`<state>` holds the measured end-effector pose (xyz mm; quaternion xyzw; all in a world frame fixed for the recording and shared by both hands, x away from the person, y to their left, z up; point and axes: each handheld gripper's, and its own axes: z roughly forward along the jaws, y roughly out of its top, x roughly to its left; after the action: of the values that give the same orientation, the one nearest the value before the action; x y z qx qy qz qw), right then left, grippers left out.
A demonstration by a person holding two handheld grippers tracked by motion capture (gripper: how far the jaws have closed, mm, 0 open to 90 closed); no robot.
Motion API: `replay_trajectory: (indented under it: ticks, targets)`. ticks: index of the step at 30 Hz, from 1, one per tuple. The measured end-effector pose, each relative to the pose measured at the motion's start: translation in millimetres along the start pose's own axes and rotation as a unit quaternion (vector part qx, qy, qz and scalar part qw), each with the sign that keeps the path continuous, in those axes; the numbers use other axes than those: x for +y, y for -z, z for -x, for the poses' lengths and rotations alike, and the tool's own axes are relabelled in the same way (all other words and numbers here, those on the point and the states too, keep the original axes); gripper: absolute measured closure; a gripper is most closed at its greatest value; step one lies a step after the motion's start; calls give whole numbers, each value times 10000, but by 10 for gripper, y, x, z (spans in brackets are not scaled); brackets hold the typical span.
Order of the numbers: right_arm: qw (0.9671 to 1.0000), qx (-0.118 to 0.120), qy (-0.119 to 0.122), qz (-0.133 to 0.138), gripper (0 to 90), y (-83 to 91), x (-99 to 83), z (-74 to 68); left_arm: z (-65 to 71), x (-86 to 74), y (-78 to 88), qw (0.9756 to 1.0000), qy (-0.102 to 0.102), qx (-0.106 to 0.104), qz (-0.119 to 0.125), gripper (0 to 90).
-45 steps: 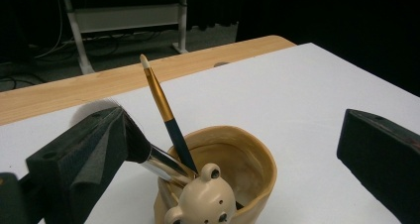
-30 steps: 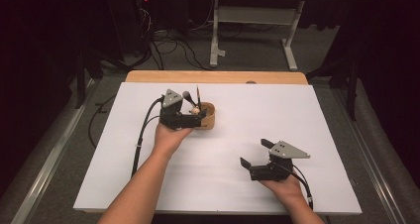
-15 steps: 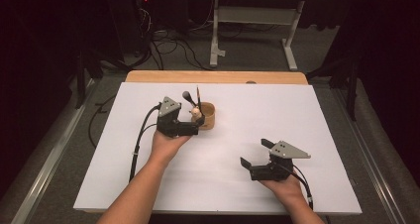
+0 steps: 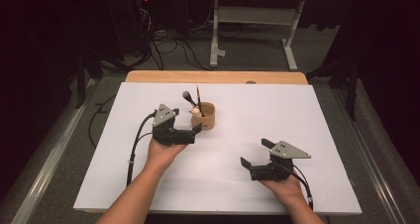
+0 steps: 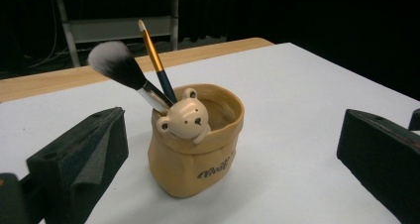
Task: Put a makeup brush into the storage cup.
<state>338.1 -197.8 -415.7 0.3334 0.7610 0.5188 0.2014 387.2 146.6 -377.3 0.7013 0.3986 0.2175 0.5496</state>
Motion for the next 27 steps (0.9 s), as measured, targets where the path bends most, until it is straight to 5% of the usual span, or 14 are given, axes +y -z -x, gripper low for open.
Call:
replay_trajectory:
  ticks: [27]
  targets:
    - [10000, -21, -3, 4, 11, 4, -1, -14, 113, -331, 462, 9997, 37, -243, -31, 3]
